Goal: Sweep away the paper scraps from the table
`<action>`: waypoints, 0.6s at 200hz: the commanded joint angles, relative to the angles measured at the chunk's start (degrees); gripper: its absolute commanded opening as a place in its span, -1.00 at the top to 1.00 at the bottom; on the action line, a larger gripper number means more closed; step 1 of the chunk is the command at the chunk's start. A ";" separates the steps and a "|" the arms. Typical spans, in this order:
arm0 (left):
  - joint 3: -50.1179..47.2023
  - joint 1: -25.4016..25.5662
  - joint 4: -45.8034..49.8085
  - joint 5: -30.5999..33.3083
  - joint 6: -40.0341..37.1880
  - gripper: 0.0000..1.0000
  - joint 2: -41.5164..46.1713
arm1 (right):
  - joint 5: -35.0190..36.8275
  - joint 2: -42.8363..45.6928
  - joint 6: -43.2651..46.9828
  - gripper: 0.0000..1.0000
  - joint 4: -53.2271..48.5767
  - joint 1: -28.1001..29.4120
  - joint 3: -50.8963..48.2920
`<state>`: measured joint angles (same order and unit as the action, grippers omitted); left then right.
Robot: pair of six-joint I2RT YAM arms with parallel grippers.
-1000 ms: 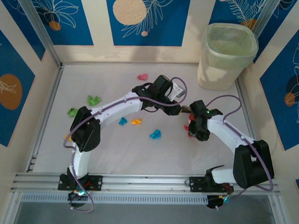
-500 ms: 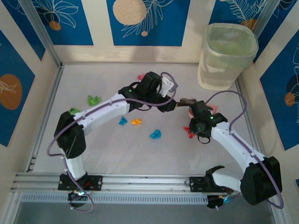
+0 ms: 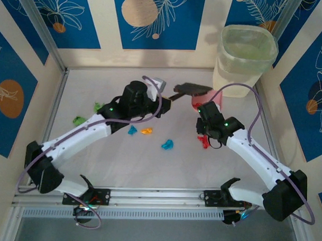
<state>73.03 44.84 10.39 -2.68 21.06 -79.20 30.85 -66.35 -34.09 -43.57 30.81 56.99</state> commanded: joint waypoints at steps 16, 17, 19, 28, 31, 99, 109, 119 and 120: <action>-6.81 -1.84 -7.28 15.41 4.51 1.00 10.94 | -4.11 -0.96 1.39 1.00 -4.43 0.92 7.34; -6.96 -1.85 -7.34 15.95 4.65 1.00 10.94 | -4.17 -1.02 1.39 1.00 -4.55 0.92 7.56; -7.21 -1.86 -7.48 16.37 4.79 1.00 11.51 | -4.27 -1.12 1.41 1.00 -4.74 0.92 7.86; -8.77 -1.86 -8.16 17.85 5.43 1.00 13.60 | -4.52 -1.56 1.49 1.00 -5.65 0.92 9.58; -9.31 -1.86 -8.40 18.26 5.74 1.00 14.35 | -4.64 -1.81 1.55 1.00 -5.93 1.02 10.17; -20.84 -1.81 -8.83 24.40 11.90 1.00 28.59 | -4.37 -7.50 1.49 1.00 -10.31 0.65 26.32; -22.26 -1.86 -9.03 24.58 12.97 1.00 29.77 | -4.34 -9.10 0.33 1.00 -11.09 -0.33 29.52; -23.74 -1.77 -10.00 24.57 13.43 1.00 30.95 | -5.70 -10.41 -0.85 1.00 -10.96 -1.98 32.53; -23.74 -1.77 -10.06 24.67 13.50 1.00 31.03 | -5.84 -10.57 -1.01 1.00 -10.94 -2.16 32.81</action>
<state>51.88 43.48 4.69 19.86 31.68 -50.87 26.55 -74.46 -33.10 -53.15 31.31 83.05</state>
